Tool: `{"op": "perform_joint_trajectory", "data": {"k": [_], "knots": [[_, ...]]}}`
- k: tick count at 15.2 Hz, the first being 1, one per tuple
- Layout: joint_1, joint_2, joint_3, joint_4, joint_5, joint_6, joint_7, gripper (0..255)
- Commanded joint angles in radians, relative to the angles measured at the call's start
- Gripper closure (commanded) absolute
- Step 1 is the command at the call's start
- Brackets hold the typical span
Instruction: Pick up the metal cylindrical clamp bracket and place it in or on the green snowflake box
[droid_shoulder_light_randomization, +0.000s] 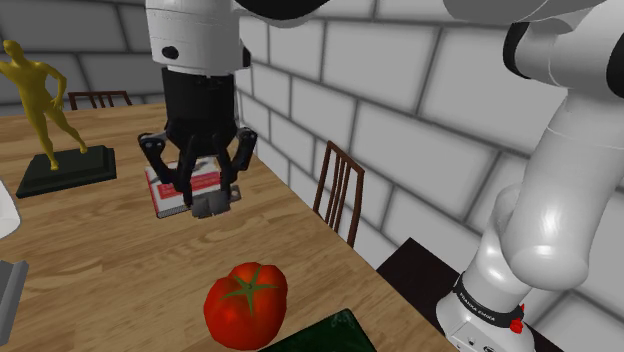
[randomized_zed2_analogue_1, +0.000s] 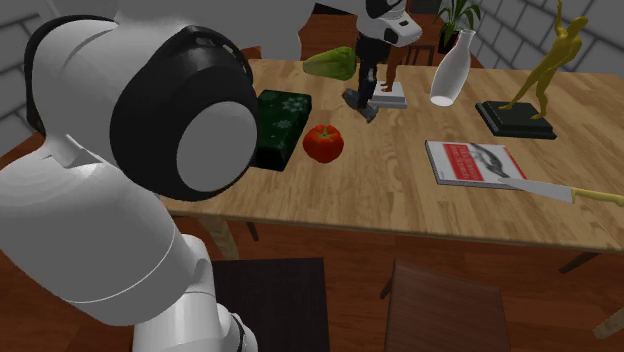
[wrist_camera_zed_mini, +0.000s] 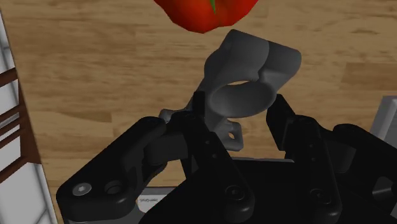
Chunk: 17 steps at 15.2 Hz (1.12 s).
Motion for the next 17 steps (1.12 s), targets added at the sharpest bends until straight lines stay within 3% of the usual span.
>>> {"op": "perform_joint_trajectory", "data": {"k": [1, 10, 17], "knots": [[0.021, -0.037, 0.021, -0.034, 0.018, 0.005, 0.041, 255], [0.109, -0.108, 0.117, -0.092, 0.050, 0.023, 0.220, 255], [0.185, -0.094, 0.212, -0.071, 0.029, 0.028, 0.396, 255]]}}
